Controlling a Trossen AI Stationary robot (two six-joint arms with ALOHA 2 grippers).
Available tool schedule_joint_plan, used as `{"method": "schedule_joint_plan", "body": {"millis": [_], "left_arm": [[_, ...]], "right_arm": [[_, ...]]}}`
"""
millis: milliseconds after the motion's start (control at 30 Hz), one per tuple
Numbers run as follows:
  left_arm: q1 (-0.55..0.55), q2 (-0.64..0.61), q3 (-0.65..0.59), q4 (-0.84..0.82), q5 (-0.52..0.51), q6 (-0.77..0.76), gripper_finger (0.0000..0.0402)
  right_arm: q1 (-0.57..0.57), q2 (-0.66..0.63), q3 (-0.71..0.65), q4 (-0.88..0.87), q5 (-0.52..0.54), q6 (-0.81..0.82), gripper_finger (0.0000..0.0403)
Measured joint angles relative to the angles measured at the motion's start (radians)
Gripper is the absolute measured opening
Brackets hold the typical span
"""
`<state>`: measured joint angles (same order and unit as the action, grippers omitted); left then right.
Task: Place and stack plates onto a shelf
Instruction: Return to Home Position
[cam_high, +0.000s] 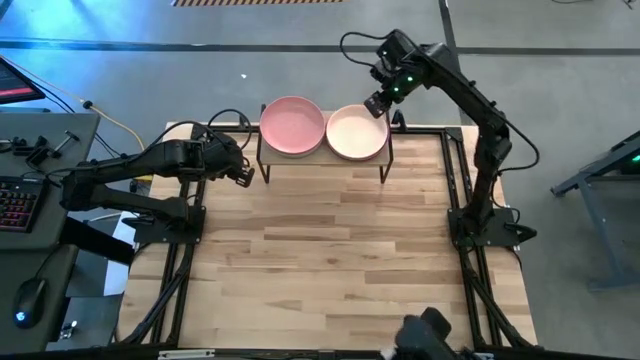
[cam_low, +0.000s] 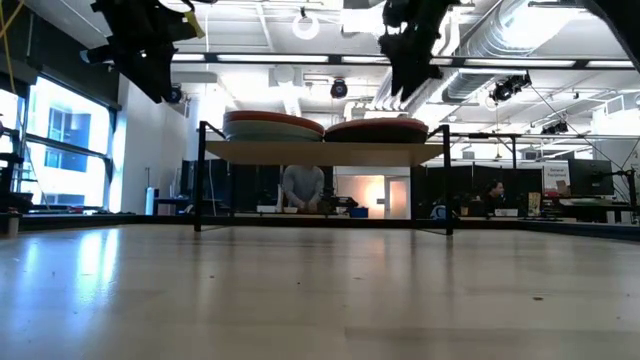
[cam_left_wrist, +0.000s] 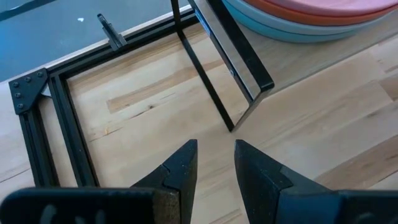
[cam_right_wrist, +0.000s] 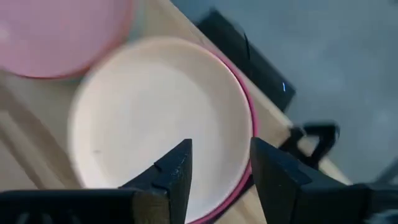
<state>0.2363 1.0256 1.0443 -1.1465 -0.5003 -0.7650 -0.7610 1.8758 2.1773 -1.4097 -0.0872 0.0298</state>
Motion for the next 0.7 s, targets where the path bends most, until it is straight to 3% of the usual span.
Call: {"method": "schedule_joint_plan", "body": {"millis": [267,500,600,700], "left_arm": [[0.0,0.0,0.0,0.0,0.0,0.0,0.0096],[0.0,0.0,0.0,0.0,0.0,0.0,0.0096],[0.0,0.0,0.0,0.0,0.0,0.0,0.0096],[0.0,0.0,0.0,0.0,0.0,0.0,0.0096]], "right_arm": [[0.087,-0.179,0.0,0.132,-0.01,-0.116,0.0138],[0.195,-0.273,-0.002,0.139,0.092,-0.138,0.0138],[0.218,-0.328,-0.09,0.178,0.096,-0.136,0.0138],[0.22,-0.432,-0.278,0.305,0.093,-0.117,0.0138]]}}
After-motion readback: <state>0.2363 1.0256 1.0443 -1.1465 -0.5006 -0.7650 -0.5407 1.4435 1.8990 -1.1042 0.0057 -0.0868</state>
